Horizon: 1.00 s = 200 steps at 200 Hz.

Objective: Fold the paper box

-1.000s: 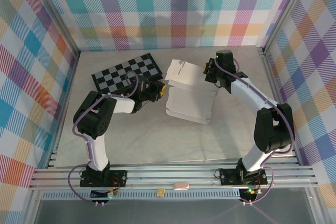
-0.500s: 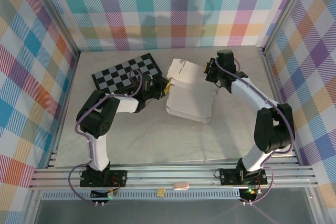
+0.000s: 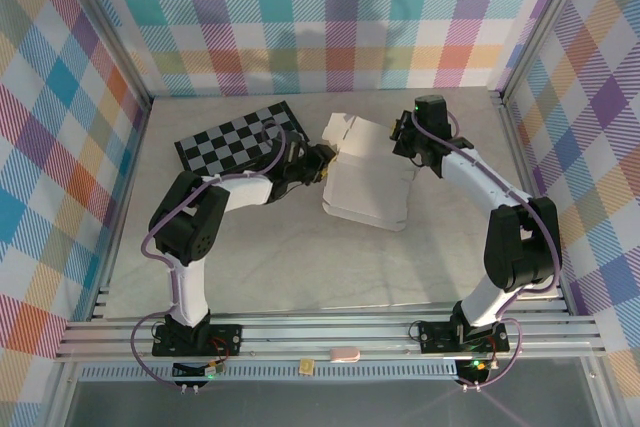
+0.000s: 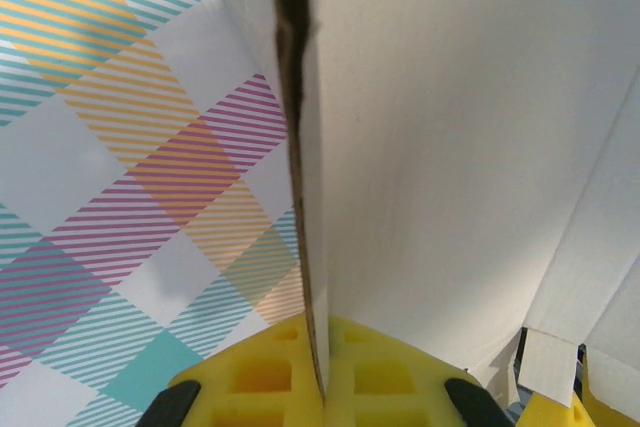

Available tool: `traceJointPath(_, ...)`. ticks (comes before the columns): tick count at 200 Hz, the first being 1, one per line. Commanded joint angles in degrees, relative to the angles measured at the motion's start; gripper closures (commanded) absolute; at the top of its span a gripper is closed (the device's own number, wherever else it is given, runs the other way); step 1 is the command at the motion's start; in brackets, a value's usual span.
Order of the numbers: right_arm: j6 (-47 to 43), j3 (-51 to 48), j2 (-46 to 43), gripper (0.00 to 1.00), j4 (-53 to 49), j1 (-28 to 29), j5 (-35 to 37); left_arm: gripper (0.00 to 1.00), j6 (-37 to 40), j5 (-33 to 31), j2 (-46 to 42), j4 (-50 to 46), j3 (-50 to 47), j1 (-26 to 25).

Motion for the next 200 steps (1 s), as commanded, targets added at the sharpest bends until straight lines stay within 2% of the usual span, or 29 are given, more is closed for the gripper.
traceJointPath(1, 1.2, -0.9, -1.6, 1.00, 0.0, 0.8, 0.0, 0.62, 10.9, -1.5, -2.0, -15.2, 5.4, -2.3)
traceJointPath(32, 1.0, -1.0, -1.6, 1.00, 0.0, 1.2, -0.1, 0.61, 22.0, -7.5, -0.2, -32.4, 14.1, -4.9)
traceJointPath(53, 0.1, -1.1, -1.6, 1.00, -0.1, 1.2, -0.1, 0.61, 26.7, -10.9, 0.5, -39.8, 16.8, -6.1)
traceJointPath(88, -7.5, -1.5, -1.4, 1.00, 1.3, 1.3, 1.0, 0.59, 28.8, -13.6, -6.2, -40.9, 13.4, -6.5)
traceJointPath(113, -16.1, -3.5, -0.1, 1.00, 10.4, 1.3, 0.1, 0.49, 30.5, -12.1, -15.7, -39.5, 7.3, -6.2)
traceJointPath(130, -21.1, -4.3, 0.9, 1.00, 15.3, 1.3, -1.6, 0.48, 30.9, -10.6, -22.7, -38.1, 1.7, -4.5)
traceJointPath(161, -26.6, -5.2, 2.0, 1.00, 19.0, 1.6, -5.6, 0.58, 32.7, -5.9, -30.1, -35.0, -5.4, 3.0)
traceJointPath(178, -28.3, -5.3, 2.7, 1.00, 18.8, 1.7, -8.1, 0.64, 37.8, -3.6, -28.5, -35.9, -4.3, 5.4)
traceJointPath(200, -29.1, -7.0, 3.3, 1.00, 20.4, 1.8, -10.0, 0.69, 46.8, -3.5, -23.2, -40.0, -1.3, 5.7)
